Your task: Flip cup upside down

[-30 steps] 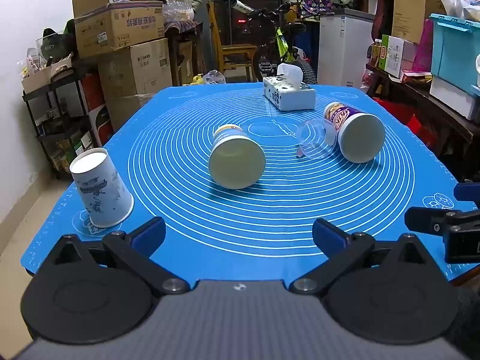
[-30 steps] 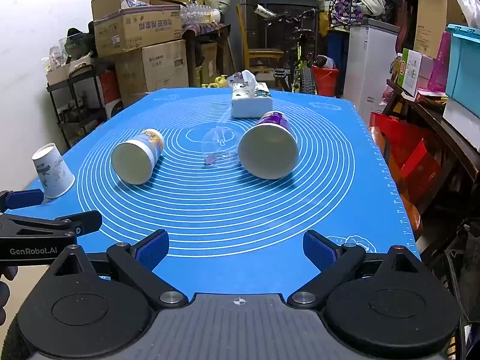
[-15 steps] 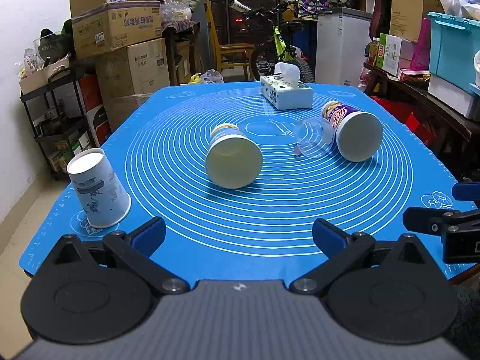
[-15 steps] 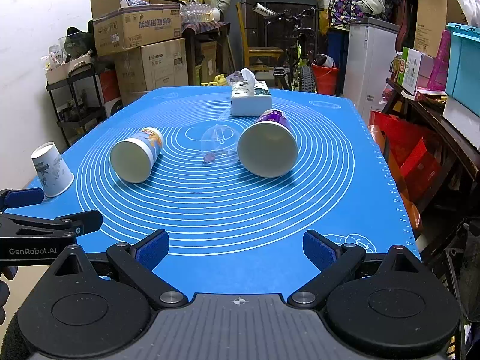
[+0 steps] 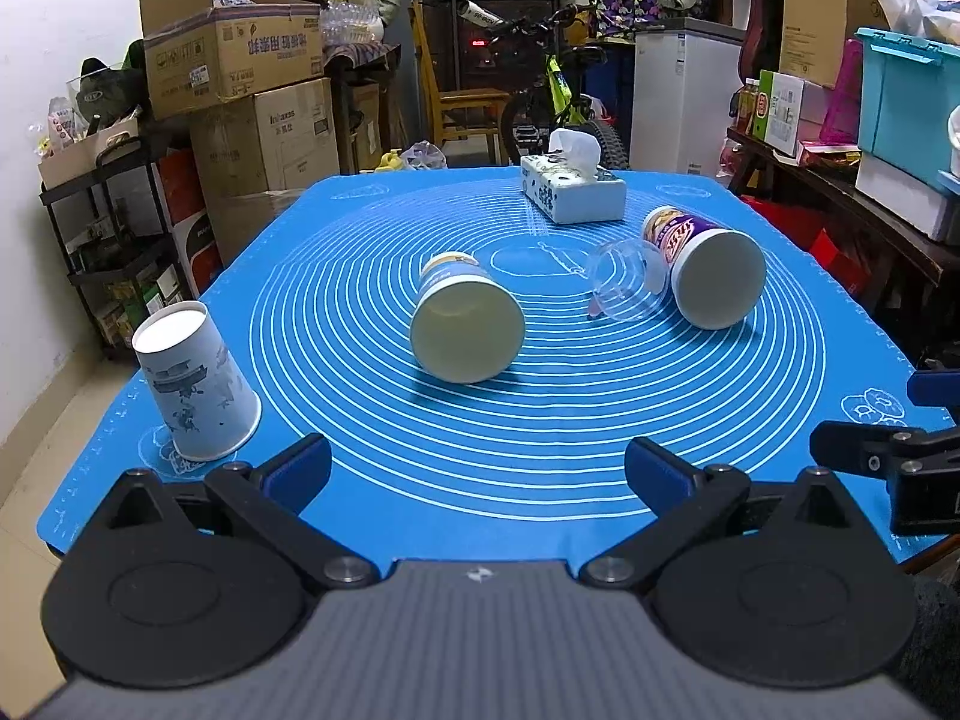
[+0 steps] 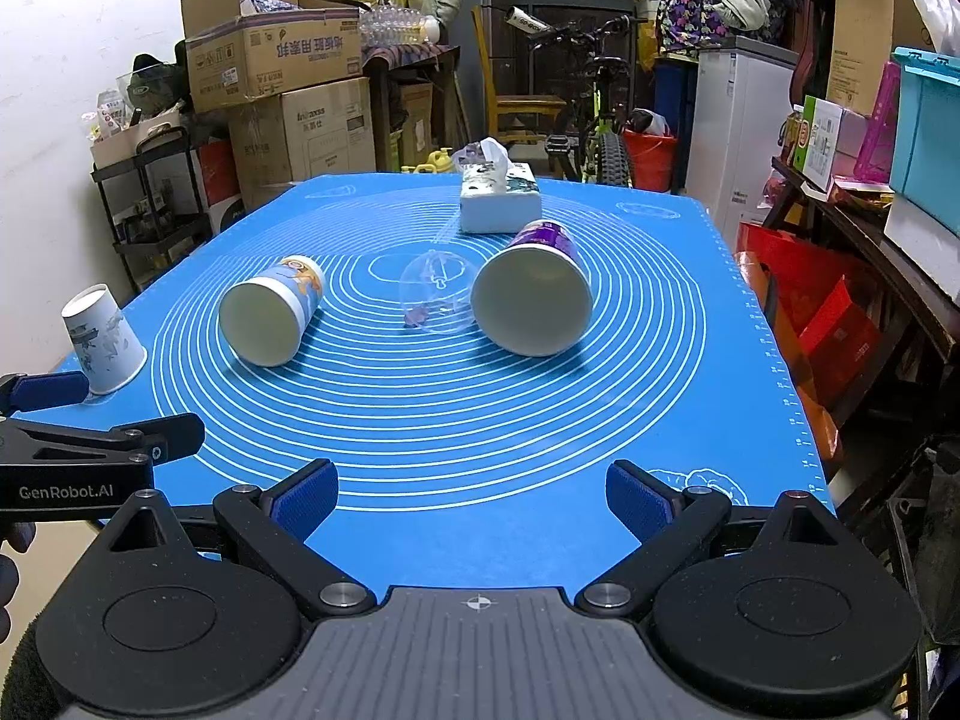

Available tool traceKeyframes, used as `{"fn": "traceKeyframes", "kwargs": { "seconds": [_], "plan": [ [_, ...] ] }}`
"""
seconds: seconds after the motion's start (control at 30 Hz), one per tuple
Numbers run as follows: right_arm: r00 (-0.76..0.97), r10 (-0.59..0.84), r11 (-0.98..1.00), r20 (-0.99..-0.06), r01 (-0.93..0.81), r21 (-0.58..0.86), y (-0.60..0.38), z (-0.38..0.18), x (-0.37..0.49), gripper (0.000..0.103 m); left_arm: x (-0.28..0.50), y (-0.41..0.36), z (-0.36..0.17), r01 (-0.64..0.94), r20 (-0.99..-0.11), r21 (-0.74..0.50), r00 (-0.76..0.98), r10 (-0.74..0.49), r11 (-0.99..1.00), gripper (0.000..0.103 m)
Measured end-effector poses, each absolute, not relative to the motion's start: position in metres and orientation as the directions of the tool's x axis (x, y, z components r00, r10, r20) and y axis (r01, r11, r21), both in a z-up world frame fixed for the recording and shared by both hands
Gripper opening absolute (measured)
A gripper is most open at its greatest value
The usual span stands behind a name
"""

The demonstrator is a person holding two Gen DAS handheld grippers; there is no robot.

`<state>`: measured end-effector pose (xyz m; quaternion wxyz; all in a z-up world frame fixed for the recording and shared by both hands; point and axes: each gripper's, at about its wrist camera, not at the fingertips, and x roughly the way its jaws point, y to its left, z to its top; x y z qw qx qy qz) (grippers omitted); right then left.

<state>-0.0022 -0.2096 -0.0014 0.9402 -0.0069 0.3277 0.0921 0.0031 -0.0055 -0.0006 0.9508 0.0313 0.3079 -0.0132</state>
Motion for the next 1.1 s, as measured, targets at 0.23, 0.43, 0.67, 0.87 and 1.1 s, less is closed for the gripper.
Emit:
{"fn": "traceKeyframes", "kwargs": {
  "seconds": [0.23,0.43,0.67,0.87,1.1],
  "plan": [
    [0.768,0.167,0.983,-0.619,-0.177,0.045,-0.2097,-0.0003,-0.0001,0.096,0.0041,-0.0077,-0.0002,0.052,-0.586,0.058,0.81,-0.008,0.997,0.103],
    [0.767,0.168,0.983,-0.619,-0.178,0.046,-0.2107,0.0002,0.0001,0.096,0.0037,-0.0082,-0.0012,0.05,-0.585,0.058,0.811,-0.007,0.997,0.103],
    [0.768,0.167,0.983,-0.619,-0.178,0.045,-0.2125,0.0007,-0.0013,0.096,0.0033,-0.008,-0.0008,0.051,-0.584,0.062,0.812,-0.006,0.997,0.103],
    [0.766,0.167,0.983,-0.62,-0.177,0.045,-0.2103,-0.0006,-0.0012,0.096,0.0028,-0.0078,-0.0007,0.054,-0.584,0.065,0.812,-0.006,0.996,0.103],
    [0.766,0.166,0.983,-0.621,-0.178,0.044,-0.21,-0.0003,-0.0008,0.096,0.0031,-0.0075,-0.0014,0.054,-0.587,0.065,0.809,-0.006,0.996,0.103]
  ]
}}
